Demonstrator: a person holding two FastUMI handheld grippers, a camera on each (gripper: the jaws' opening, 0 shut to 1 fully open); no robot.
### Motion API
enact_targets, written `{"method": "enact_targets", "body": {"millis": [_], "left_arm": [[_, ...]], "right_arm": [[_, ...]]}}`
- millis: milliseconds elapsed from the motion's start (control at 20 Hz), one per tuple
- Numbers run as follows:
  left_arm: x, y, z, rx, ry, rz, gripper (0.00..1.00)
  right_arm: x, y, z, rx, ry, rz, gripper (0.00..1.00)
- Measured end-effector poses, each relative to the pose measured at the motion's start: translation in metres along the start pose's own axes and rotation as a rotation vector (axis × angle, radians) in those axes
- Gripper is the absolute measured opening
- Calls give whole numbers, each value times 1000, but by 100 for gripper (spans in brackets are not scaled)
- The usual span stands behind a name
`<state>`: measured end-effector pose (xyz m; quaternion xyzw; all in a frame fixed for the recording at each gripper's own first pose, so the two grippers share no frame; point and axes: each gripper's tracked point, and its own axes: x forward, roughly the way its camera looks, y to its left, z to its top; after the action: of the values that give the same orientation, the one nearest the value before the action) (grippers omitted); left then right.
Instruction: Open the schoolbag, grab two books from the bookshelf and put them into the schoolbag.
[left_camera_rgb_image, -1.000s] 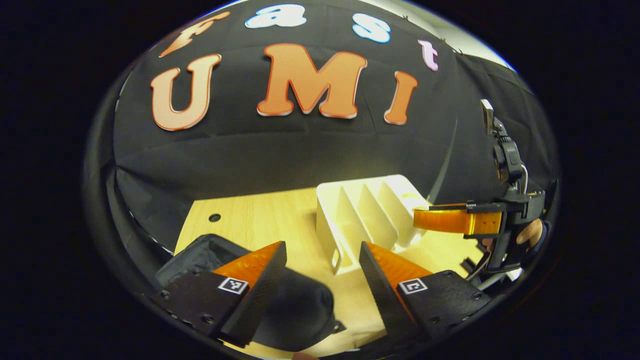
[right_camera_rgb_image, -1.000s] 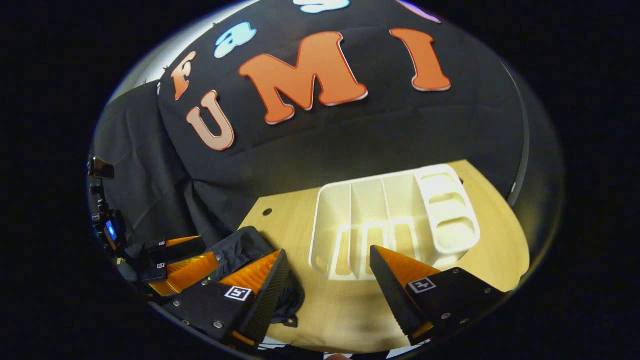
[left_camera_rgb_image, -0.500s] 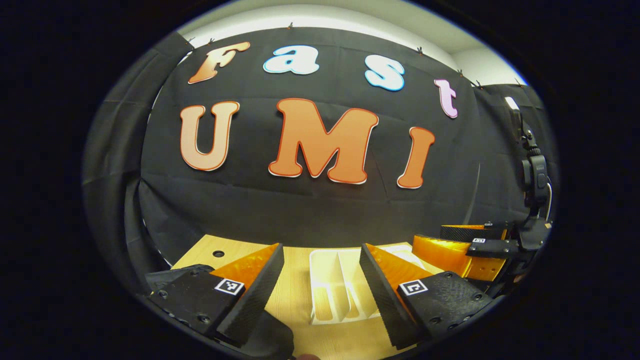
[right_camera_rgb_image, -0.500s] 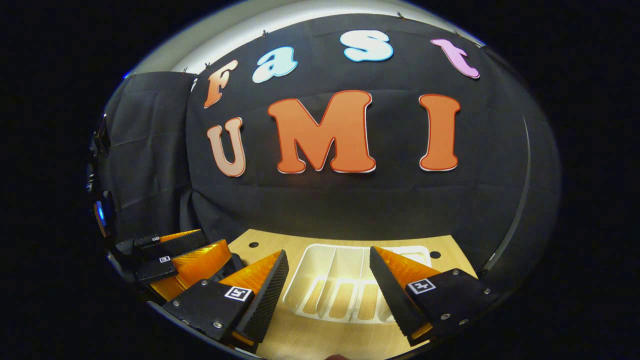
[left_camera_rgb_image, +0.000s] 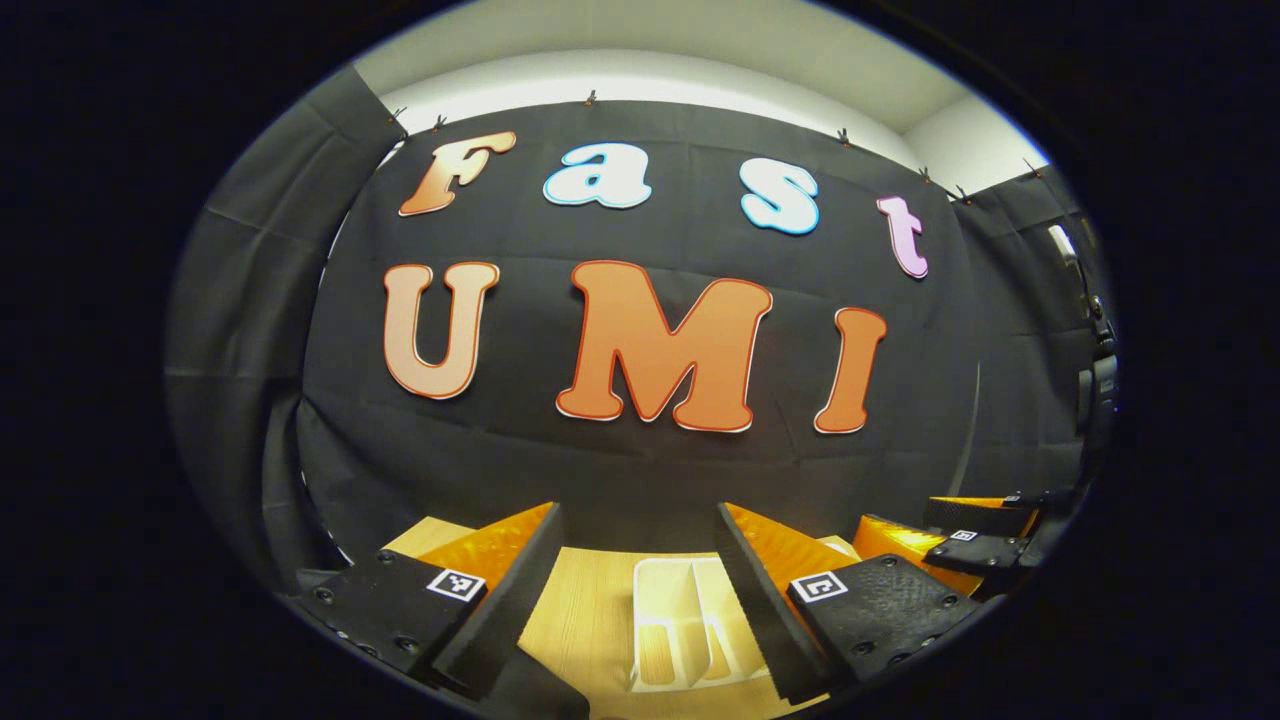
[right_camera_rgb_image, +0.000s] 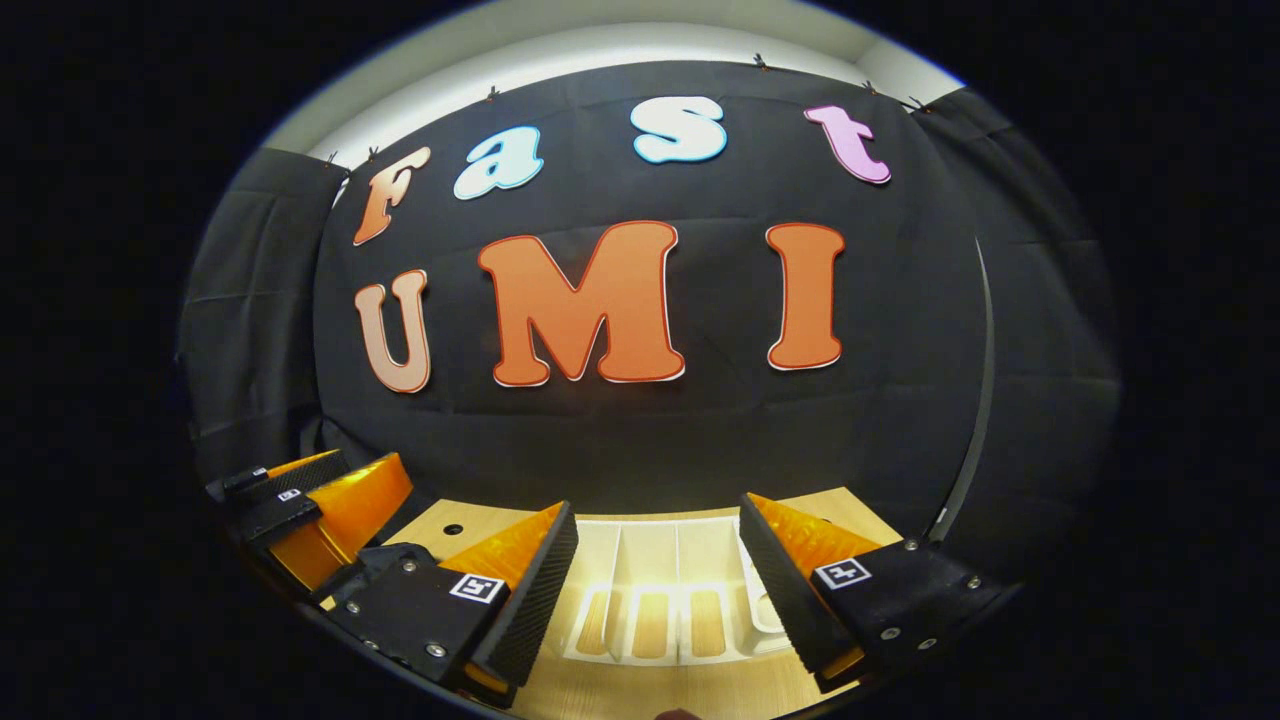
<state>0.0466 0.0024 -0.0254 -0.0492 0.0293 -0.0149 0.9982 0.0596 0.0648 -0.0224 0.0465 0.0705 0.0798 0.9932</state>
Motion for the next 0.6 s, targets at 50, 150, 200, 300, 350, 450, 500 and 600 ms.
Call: {"method": "enact_targets", "body": {"millis": [50,150,200,300,350,450,500,600], "left_arm": [[-2,3,3,24,-19,13,93],[-3,4,19,53,-77,29,93],[-6,1,23,62,-89,29,94],[-9,-5,25,52,-98,8,94],[-8,-5,25,47,-96,4,94],[-7,-1,25,51,-95,32,94],[-8,-5,23,52,-92,33,95],[-8,-6,23,45,-93,29,94]], "right_arm": [[-1,0,0,-6,-4,-2,96],[-4,-3,2,6,-13,-11,97],[-6,-2,5,3,-20,-10,97],[-8,-4,12,-21,-51,-19,97],[-9,-5,18,-27,-71,-21,97],[-11,-5,16,-19,-84,-25,97],[-11,-4,12,-18,-78,-25,96],[-12,-3,8,-25,-62,-21,97]]}}
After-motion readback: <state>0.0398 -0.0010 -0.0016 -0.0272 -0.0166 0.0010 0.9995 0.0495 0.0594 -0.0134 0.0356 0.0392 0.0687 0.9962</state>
